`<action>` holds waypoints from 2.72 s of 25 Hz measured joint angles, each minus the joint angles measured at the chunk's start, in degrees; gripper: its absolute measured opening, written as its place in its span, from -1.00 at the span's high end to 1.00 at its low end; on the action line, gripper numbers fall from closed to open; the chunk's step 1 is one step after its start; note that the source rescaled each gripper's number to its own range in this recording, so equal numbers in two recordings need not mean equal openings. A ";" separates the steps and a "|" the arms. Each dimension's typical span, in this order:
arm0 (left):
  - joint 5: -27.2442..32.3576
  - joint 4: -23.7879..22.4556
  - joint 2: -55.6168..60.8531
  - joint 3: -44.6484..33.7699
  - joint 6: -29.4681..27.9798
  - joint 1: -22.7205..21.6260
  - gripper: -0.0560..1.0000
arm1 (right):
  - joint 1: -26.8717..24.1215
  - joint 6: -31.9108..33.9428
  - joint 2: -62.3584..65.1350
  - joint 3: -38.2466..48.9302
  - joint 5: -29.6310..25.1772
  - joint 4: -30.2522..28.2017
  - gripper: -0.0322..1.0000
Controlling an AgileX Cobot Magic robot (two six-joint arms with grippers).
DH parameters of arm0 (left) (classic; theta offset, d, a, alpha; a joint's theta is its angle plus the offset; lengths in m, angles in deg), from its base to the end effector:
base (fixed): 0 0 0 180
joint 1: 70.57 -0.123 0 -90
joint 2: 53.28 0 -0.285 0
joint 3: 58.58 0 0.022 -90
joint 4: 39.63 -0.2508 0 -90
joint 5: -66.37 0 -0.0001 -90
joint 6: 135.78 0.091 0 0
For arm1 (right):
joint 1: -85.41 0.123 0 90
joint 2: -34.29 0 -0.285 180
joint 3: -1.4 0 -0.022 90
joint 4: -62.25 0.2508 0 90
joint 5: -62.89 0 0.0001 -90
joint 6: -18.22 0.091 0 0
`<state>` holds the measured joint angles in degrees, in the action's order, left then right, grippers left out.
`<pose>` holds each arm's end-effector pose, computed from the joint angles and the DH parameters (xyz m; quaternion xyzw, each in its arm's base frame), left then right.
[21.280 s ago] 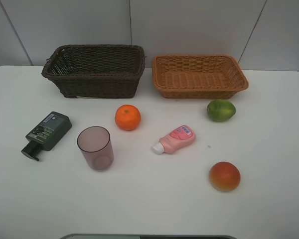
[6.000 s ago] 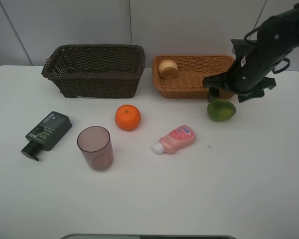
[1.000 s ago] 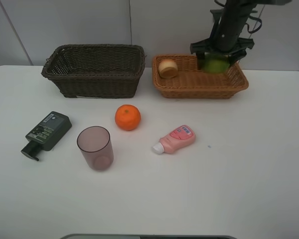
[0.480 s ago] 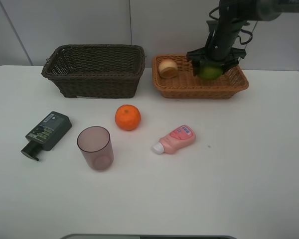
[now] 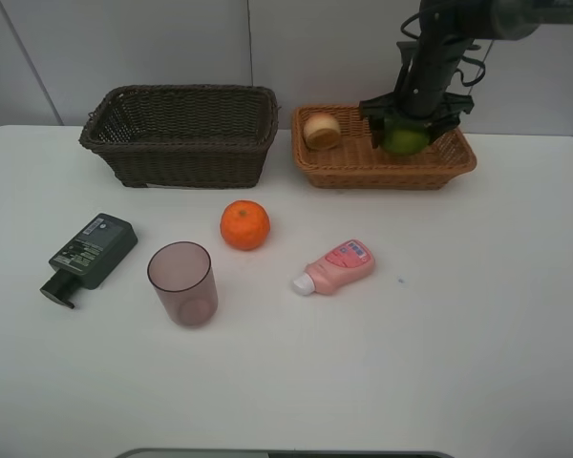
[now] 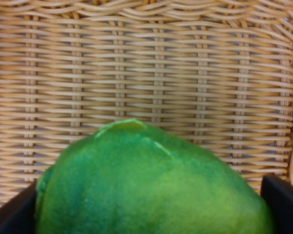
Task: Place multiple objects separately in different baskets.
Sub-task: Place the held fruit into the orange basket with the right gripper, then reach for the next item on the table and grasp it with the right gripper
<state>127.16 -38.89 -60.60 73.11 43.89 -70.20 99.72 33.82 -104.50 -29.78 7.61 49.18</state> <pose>-0.0066 -0.0010 0.2785 0.0006 0.8500 -0.0097 0.5267 0.4764 0.1041 0.1707 -0.0391 0.9830 -0.0605 0.1691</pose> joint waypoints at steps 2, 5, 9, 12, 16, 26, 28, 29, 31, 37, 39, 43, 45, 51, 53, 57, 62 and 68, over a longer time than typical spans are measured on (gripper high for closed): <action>0.00 0.00 0.00 0.00 0.00 0.00 -1.00 | 0.00 0.00 0.13 0.00 -0.06 0.00 -0.61; 0.00 0.00 0.00 0.00 0.00 0.00 -1.00 | 0.00 0.00 0.62 0.00 -0.11 0.00 -0.62; 0.00 0.00 0.00 0.00 0.00 0.00 -1.00 | 0.00 0.00 0.68 0.00 -0.41 0.00 -0.62; 0.00 0.00 0.00 0.00 0.00 0.00 -1.00 | 0.00 0.00 0.68 0.00 -0.81 -0.18 -0.62; 0.00 0.00 0.00 0.00 0.00 0.00 -1.00 | 0.00 -0.10 0.68 0.00 -1.23 -0.24 -0.82; 0.00 0.00 0.00 0.00 0.00 0.00 -1.00 | 0.00 -1.07 0.87 0.00 -1.43 -0.04 -1.00; 0.00 0.00 0.00 0.00 0.00 0.00 -1.00 | 0.00 -1.07 1.31 0.00 -1.87 0.78 -1.00; 0.00 0.00 0.00 0.00 0.00 0.00 -1.00 | 0.00 -1.07 1.87 0.00 -2.15 1.20 -1.00; 0.00 0.00 0.00 0.00 0.00 0.00 -1.00 | 0.00 -1.07 3.27 0.00 -3.03 2.12 -1.00; 0.00 0.00 0.00 0.00 0.00 0.00 -1.00 | 2.31 -1.07 7.89 0.45 -9.01 2.47 -1.00; 0.00 0.00 0.00 0.00 0.00 0.00 -1.00 | 4.21 -1.27 9.56 1.74 -10.71 2.60 -1.00; 0.00 0.00 0.00 0.00 0.00 0.00 -1.00 | 7.82 -2.37 12.34 5.28 -13.66 2.78 -1.00; 0.00 0.00 0.00 0.00 0.00 0.00 -1.00 | 9.40 -3.57 13.36 6.96 -14.29 3.11 -1.00; 0.00 0.00 0.00 0.00 0.00 0.00 -1.00 | 14.36 -4.35 16.58 12.41 -14.51 3.55 -1.00; 0.00 0.00 0.00 0.00 0.00 0.00 -1.00 | 15.78 -5.45 17.68 14.19 -14.51 3.75 -1.00; 0.00 0.00 0.00 0.00 0.00 0.00 -1.00 | 18.75 -15.60 20.02 17.68 -13.70 7.35 -1.00; 0.00 0.00 0.00 0.00 0.00 0.00 -1.00 | 24.01 -39.22 23.58 24.35 -11.06 13.07 -1.00; 0.00 0.00 0.00 0.00 0.00 0.00 -1.00 | 25.44 -45.39 24.33 31.11 -7.14 13.91 -1.00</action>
<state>127.16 -38.89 -60.60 73.11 43.89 -70.20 125.16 -11.57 -80.17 1.32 0.47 63.10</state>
